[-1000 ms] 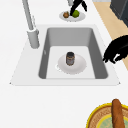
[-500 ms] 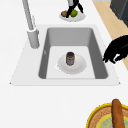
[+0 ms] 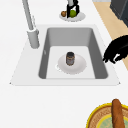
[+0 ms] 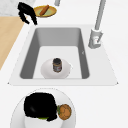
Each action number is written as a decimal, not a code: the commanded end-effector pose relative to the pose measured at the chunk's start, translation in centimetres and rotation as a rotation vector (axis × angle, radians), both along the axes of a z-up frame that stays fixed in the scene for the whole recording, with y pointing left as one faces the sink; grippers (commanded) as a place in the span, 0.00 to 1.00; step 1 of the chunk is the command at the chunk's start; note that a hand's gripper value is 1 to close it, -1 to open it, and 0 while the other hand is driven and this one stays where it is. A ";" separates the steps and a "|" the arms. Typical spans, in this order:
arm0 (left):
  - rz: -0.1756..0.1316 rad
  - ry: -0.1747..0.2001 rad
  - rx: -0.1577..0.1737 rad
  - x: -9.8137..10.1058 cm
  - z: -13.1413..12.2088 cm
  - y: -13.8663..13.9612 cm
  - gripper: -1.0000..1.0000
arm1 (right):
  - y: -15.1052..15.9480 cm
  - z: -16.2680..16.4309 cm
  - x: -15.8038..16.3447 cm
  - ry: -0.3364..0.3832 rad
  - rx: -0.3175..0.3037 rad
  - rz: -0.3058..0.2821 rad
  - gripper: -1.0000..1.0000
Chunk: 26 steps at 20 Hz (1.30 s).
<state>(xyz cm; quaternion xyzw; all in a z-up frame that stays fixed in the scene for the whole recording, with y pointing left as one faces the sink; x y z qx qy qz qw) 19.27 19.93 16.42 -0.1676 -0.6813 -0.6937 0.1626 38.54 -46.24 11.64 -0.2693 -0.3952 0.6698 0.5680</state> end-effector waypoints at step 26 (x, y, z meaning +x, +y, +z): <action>0.000 0.000 0.000 0.0 0.0 0.0 0.50 | 14.8 10.7 -5.3 0.004 -0.044 -0.056 1.00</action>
